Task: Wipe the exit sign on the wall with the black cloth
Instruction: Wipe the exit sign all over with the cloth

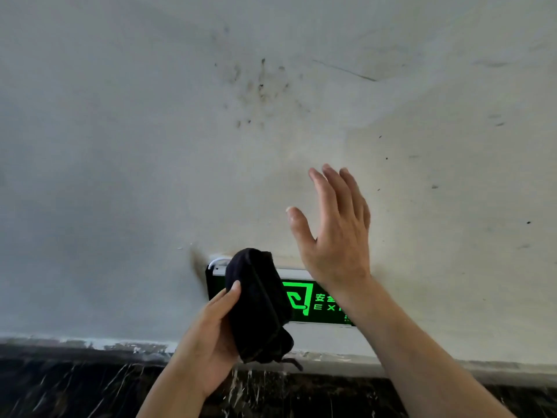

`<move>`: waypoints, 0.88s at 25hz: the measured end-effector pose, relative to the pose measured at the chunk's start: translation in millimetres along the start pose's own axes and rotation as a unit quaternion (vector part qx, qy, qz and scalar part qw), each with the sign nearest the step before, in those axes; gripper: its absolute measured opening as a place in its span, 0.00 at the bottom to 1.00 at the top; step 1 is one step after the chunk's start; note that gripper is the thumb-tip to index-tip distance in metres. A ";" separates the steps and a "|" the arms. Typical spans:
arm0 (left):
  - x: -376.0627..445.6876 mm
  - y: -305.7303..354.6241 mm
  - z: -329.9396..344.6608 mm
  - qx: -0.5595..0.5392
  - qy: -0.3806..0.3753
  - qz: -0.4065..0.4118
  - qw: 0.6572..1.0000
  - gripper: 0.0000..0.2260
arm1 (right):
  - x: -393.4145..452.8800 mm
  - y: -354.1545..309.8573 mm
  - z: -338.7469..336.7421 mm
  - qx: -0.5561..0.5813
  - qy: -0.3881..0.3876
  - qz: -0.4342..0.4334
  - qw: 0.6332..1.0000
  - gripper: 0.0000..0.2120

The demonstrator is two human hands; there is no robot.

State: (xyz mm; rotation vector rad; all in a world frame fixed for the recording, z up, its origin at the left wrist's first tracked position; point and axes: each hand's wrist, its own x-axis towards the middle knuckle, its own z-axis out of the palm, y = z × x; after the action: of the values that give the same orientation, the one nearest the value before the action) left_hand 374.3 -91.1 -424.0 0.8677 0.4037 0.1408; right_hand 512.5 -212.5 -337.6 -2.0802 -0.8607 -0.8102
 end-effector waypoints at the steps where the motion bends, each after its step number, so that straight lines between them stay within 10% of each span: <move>1: -0.4 1.0 -5.1 -0.021 0.013 -0.009 1.000 0.22 | 13.4 3.0 4.3 -0.045 0.018 -0.049 0.998 0.28; 13: 8.2 24.0 -81.2 -0.047 0.240 0.119 0.962 0.21 | 80.1 52.7 52.0 -0.255 0.042 -0.256 0.931 0.30; 22: 65.0 2.1 -57.0 0.401 0.345 0.287 0.798 0.22 | 83.2 58.6 60.9 -0.259 0.103 -0.278 0.919 0.29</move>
State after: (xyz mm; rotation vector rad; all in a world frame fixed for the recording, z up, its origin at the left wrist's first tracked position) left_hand 411.1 -30.9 -474.0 1.7795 0.9085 0.9240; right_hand 622.0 -167.4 -329.7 -2.1410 -1.2395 -1.6862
